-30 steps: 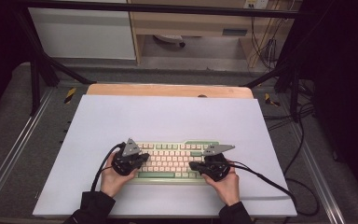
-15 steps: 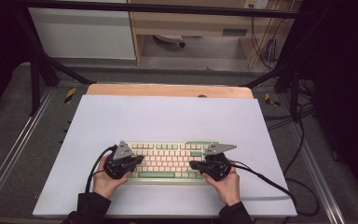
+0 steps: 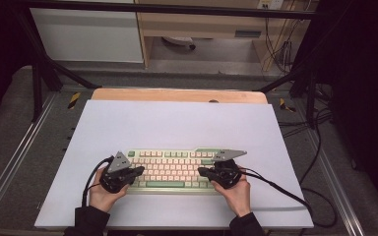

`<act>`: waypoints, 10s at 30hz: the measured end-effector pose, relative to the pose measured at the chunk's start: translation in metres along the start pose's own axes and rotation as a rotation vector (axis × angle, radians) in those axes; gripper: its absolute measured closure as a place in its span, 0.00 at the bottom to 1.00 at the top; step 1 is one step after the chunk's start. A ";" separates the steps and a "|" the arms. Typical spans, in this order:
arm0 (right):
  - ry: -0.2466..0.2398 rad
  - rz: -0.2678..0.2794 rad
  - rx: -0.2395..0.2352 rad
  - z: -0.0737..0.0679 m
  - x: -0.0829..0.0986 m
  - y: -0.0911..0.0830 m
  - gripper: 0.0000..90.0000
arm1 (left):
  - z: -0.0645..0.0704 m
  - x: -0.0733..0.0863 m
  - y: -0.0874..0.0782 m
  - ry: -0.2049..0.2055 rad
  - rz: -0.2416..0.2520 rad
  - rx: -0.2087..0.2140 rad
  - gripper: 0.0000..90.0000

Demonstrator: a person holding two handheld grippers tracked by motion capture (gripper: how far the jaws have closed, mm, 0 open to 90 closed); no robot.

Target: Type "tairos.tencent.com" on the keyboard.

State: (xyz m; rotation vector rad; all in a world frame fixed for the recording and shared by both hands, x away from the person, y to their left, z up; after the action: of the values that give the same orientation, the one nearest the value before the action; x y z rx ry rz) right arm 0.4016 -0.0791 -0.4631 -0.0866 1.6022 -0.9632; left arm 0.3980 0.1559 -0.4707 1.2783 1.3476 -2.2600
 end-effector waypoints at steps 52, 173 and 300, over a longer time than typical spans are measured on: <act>-0.012 -0.073 0.020 -0.001 -0.014 0.061 1.00 | -0.009 0.006 -0.005 -0.013 0.001 -0.004 1.00; -0.023 -0.015 -0.052 -0.022 0.005 0.032 1.00 | -0.007 0.002 0.000 -0.004 -0.001 0.003 1.00; -0.022 -0.011 -0.022 -0.006 0.007 0.003 1.00 | 0.030 -0.021 0.056 0.040 -0.050 0.008 1.00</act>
State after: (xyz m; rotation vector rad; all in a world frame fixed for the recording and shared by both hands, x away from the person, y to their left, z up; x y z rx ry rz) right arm 0.3958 -0.0778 -0.4709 -0.1209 1.5934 -0.9505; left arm 0.4245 0.0957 -0.4826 1.3138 1.4004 -2.2869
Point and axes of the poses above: each handheld gripper's, and its own axes: y roughly forward along the jaws, x roughly out of its underside, z roughly to its right, the point moved 9 cm from there along y, roughly forward along the jaws, and after that the axes turned 15 degrees about -y, right-handed, at the moved point
